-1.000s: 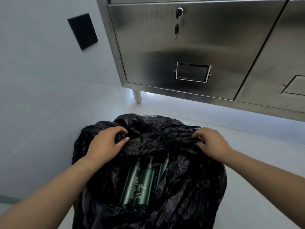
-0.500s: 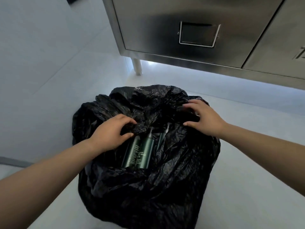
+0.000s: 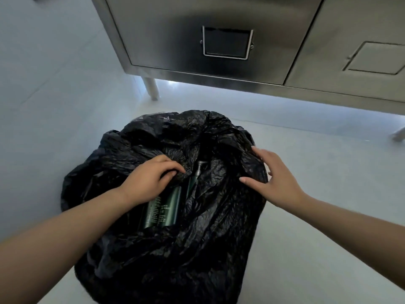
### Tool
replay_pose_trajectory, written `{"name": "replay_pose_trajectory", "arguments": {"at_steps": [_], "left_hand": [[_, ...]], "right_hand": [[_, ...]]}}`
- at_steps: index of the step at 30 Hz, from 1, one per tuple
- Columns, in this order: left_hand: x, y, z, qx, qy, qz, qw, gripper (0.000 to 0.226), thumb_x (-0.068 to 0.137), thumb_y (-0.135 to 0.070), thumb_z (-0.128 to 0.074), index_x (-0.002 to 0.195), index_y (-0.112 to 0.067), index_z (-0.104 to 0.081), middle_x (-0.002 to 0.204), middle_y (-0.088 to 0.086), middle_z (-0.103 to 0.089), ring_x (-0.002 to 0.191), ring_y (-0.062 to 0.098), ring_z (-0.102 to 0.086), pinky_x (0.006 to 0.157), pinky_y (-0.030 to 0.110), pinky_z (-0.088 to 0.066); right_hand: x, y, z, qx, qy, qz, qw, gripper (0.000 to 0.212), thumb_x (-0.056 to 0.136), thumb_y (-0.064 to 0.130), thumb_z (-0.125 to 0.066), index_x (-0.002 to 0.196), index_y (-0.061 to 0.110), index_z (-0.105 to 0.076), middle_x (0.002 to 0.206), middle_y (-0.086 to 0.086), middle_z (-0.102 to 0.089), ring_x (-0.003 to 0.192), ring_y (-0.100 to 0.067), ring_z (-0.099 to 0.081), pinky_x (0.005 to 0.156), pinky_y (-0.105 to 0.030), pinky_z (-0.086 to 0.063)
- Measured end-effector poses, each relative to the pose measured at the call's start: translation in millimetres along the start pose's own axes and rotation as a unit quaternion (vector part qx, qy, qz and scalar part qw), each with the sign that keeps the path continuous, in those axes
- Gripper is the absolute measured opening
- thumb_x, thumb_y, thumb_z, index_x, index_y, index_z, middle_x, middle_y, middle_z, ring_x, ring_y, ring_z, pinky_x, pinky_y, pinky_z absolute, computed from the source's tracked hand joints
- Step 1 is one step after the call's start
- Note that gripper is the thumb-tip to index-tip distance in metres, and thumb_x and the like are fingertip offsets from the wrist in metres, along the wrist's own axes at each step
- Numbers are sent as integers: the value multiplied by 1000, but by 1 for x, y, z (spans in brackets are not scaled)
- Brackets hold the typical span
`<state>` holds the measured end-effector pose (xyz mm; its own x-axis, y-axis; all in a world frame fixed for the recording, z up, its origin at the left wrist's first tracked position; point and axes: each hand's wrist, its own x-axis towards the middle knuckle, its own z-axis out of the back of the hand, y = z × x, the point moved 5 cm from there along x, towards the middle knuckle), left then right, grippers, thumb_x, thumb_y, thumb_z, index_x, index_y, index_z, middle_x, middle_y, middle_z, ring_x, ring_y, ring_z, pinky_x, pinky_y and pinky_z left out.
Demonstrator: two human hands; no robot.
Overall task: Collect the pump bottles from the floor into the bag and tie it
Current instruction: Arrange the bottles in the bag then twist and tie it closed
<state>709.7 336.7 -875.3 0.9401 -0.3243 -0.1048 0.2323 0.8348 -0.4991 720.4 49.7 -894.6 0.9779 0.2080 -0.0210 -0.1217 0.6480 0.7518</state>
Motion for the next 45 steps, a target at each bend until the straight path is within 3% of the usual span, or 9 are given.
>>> {"name": "replay_pose_trajectory", "arguments": {"at_steps": [5,9,12,17,22,35,39,43,45], "left_hand": [[12,-13,-24,23,52,-48,997,22,93,-26,-54,111,-36,-62,105,-10,-53,94,12,-58,78,33,-50],[17,-6,-23,24,54,-53,997,21,92,-26,-56,109,-36,-63,106,-10,-56,96,12,-59,80,34,-50],[20,1,-8,2,12,-45,999,20,90,-23,-59,106,-33,-65,102,-7,-59,95,12,-59,80,33,-49],[19,15,20,-42,-51,3,998,21,89,-19,-61,99,-36,-67,97,-7,-62,92,12,-59,81,33,-48],[5,-7,8,-30,11,7,999,20,90,-24,-59,96,-41,-66,98,-15,-56,93,1,-56,83,24,-45],[65,-52,45,-110,-176,65,976,38,80,-11,-71,93,-46,-62,102,-18,-59,97,-16,-50,80,-2,-32],[76,-71,19,-105,-122,64,985,38,84,-10,-62,87,-47,-62,99,-8,-61,92,4,-57,83,16,-42],[76,-83,3,-92,-127,80,984,5,79,-42,-66,82,-45,-63,93,-6,-60,87,11,-59,80,24,-44],[78,-84,-5,-98,-126,107,981,37,61,-71,-62,80,-39,-67,91,-11,-58,87,2,-56,79,20,-43]], "right_hand": [[-46,-12,1,101,-18,-102,990,68,71,39,-76,113,69,-32,118,21,-48,98,0,-59,80,-17,-50],[-46,-10,-8,166,-10,-142,976,60,73,19,-78,123,37,-52,116,5,-59,77,-15,-69,69,-40,-58],[-19,2,-2,147,-59,-145,977,40,75,12,-76,111,22,-62,108,-2,-64,69,-19,-68,72,-41,-57],[41,20,14,88,-96,-96,987,32,75,16,-76,102,29,-65,98,3,-66,68,-15,-65,69,-22,-48],[90,14,22,77,-111,-72,988,30,77,17,-74,104,28,-65,91,10,-63,69,-12,-65,57,-12,-43],[143,-15,81,172,-148,-43,973,31,77,12,-73,102,27,-64,93,6,-66,68,-13,-67,62,-23,-53],[130,9,56,209,-82,5,974,32,75,17,-76,96,37,-63,94,13,-66,70,-5,-67,63,-20,-54],[115,23,39,223,-39,26,974,35,75,19,-76,103,36,-64,104,10,-65,75,0,-67,69,-23,-56],[110,25,34,238,-31,22,971,36,76,16,-75,107,32,-64,107,9,-65,79,-4,-68,78,-32,-56]]}}
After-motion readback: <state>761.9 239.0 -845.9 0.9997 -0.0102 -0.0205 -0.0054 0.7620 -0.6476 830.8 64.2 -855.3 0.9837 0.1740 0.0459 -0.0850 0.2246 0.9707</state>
